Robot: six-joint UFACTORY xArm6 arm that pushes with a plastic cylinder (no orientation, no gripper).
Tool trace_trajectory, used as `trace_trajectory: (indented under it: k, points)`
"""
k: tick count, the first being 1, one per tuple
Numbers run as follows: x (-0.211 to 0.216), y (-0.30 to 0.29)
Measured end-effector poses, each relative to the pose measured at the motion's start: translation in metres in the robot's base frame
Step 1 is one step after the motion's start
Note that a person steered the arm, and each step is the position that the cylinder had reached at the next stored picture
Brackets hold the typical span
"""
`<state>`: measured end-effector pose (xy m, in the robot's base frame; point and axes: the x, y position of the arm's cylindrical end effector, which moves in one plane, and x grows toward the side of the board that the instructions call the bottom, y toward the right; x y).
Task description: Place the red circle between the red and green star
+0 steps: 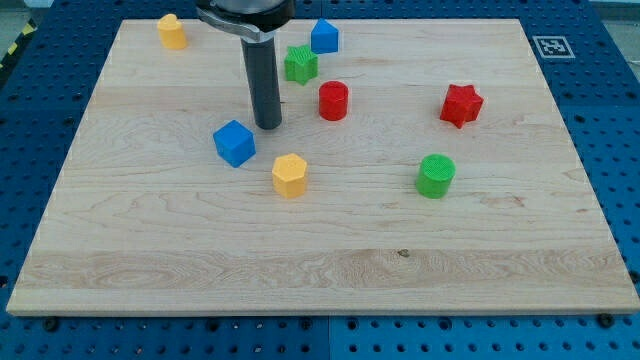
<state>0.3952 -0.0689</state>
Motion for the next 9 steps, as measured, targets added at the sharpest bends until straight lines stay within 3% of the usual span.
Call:
trace_trajectory:
  k: [3,6,9]
  points:
    - [-0.03,0.081]
    - [-0.014,0.083]
    - [-0.022,0.125]
